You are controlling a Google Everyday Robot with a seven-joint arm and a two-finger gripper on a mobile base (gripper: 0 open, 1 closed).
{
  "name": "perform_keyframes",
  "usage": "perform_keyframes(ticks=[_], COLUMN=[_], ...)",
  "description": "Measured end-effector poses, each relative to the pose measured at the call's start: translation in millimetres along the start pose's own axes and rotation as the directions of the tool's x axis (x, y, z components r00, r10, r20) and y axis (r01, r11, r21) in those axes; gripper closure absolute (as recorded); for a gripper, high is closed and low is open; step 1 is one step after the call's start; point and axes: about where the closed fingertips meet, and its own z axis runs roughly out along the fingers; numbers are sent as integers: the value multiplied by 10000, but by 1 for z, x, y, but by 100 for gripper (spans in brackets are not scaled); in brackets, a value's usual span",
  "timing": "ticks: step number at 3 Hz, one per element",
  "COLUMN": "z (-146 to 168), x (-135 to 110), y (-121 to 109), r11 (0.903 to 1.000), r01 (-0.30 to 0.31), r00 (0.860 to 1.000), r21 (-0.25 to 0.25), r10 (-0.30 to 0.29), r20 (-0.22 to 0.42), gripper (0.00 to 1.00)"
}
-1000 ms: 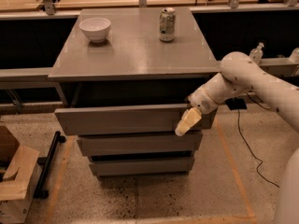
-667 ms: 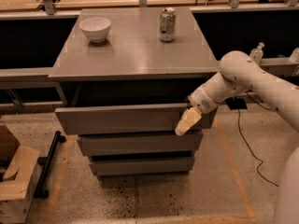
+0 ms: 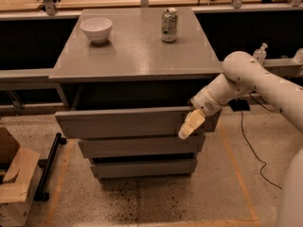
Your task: Open top drawer
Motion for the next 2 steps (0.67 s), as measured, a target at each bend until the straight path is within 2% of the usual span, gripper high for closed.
perform_keyframes(ticks=[2], z=[-3], x=[-2], y=[1], r11=[10000], r01=[-3], r00=[10000], r21=[-5], r10=[3], r20=[-5], gripper=[0])
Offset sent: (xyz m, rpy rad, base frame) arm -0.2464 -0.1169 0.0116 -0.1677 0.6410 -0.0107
